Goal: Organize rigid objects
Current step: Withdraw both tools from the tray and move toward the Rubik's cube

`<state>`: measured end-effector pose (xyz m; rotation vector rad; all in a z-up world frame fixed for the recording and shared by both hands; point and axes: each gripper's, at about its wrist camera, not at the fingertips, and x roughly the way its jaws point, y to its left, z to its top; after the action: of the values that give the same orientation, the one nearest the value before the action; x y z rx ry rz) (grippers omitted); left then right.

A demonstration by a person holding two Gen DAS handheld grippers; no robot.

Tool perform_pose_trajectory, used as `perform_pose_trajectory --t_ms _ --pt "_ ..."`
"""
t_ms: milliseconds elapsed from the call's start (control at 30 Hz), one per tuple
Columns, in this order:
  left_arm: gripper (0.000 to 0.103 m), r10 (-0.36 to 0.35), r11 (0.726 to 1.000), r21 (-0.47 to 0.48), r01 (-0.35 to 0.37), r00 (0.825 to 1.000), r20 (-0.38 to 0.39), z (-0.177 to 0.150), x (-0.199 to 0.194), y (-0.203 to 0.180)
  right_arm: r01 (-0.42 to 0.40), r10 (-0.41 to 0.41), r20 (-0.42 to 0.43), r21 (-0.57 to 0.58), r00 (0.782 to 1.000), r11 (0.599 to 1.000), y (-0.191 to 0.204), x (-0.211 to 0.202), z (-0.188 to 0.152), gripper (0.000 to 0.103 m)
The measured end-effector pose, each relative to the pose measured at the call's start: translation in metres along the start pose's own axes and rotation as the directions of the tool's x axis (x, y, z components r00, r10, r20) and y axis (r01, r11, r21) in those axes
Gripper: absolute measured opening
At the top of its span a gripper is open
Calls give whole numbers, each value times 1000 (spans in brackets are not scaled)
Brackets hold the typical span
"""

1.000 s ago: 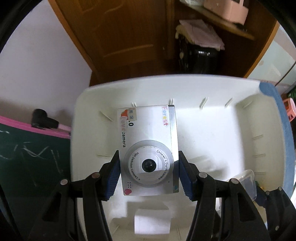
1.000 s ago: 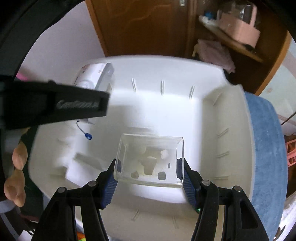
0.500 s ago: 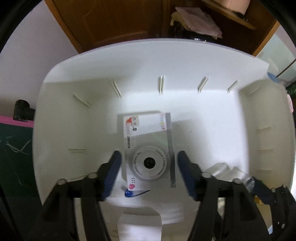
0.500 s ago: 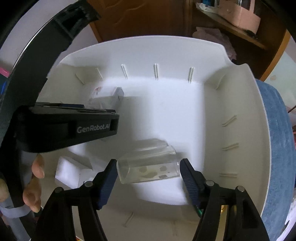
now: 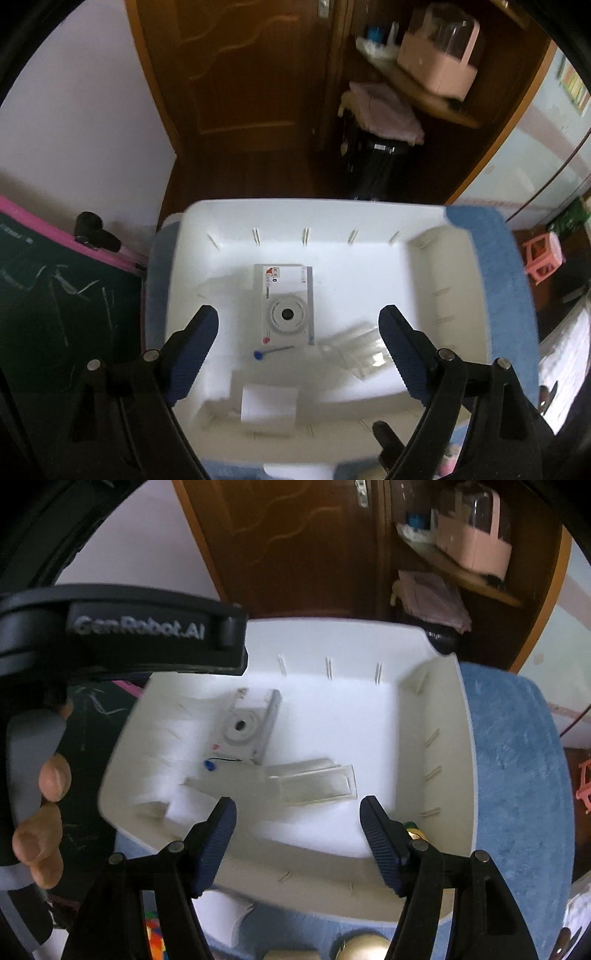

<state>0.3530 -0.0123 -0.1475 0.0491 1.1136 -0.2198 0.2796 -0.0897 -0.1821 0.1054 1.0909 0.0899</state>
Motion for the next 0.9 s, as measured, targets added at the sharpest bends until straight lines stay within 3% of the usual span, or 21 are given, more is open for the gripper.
perform_pose_trajectory --t_ms 200,433,733,900 --pt "90 -32 998 -53 35 998 54 -15 -54 -3 -40 39 60 9 997 999 5 -50 -5 70" --pt "90 -14 999 -43 20 991 133 -47 -124 -14 -46 44 129 7 991 999 -2 -115 -22 70" --pt "91 -5 1000 -18 9 978 208 -92 -182 -28 61 -43 274 -58 961 996 -16 -201 -62 70" --pt "95 -11 1000 -3 12 976 219 -118 -196 -36 60 -51 278 -26 959 998 -34 -221 -87 70"
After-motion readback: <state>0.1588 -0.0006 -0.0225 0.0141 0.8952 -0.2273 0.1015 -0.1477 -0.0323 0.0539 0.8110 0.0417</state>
